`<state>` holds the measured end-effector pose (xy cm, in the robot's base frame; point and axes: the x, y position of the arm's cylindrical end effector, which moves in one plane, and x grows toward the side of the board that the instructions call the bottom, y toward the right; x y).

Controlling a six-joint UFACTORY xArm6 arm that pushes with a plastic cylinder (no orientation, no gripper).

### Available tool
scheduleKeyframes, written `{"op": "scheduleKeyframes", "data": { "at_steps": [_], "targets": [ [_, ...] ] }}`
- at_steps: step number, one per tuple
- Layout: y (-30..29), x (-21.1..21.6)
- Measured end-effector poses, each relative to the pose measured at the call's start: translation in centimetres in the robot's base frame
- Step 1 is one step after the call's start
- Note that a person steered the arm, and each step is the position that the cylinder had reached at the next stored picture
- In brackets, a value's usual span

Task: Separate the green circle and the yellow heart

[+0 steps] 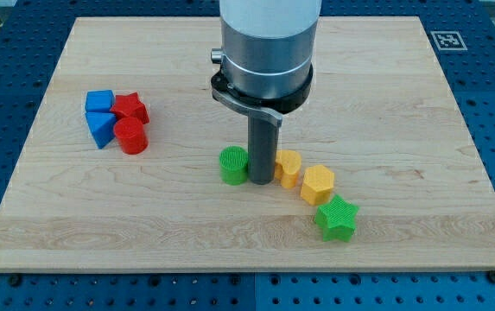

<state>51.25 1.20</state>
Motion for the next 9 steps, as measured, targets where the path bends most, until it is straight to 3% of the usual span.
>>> {"op": "scheduleKeyframes", "data": {
  "at_steps": [3,9],
  "targets": [
    [0.9,0.9],
    [2.7,-1.8]
  ]
}}
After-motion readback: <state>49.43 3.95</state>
